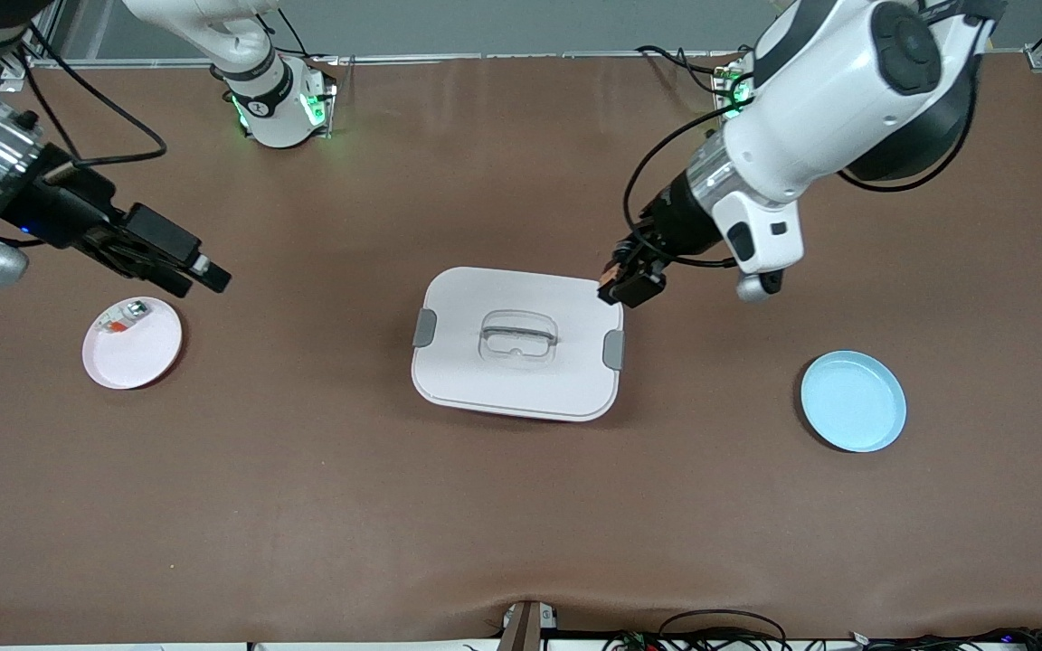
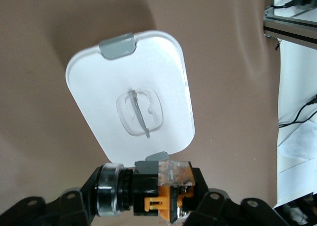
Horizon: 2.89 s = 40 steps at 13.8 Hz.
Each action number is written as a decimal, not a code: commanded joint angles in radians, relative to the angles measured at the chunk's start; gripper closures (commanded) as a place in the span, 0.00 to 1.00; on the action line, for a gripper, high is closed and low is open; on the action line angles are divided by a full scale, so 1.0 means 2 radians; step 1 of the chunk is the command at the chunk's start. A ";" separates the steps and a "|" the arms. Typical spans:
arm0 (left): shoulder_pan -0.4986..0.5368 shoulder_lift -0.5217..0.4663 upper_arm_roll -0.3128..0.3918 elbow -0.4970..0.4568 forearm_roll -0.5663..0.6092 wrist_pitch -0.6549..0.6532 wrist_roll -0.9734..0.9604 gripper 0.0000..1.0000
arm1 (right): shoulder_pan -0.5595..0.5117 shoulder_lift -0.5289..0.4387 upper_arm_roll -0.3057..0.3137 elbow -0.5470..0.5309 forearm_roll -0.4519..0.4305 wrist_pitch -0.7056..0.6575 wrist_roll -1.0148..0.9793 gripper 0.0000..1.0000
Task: Transfer orange switch to right arm and place
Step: 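Carry the switch over the box while the right gripper reaches toward it, then close the right gripper on the switch held by the left gripper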
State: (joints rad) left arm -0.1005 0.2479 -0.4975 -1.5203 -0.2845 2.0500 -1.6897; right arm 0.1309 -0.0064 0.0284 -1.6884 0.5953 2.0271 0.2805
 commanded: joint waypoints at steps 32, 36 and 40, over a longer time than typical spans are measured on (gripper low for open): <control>-0.133 0.128 0.004 0.059 0.016 0.181 -0.240 0.76 | 0.175 0.068 -0.005 -0.097 0.281 0.188 -0.201 0.00; -0.132 0.128 0.004 0.059 0.016 0.181 -0.239 0.76 | 0.187 0.075 -0.005 -0.097 0.281 0.201 -0.194 0.00; -0.132 0.128 0.004 0.059 0.023 0.181 -0.238 0.75 | 0.198 0.088 -0.005 -0.097 0.281 0.215 -0.193 0.00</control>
State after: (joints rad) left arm -0.3534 0.4880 -0.4945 -1.4292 -0.2666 2.4036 -2.1645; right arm 0.5088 0.1509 0.0288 -1.9020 1.1362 2.4465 -0.1164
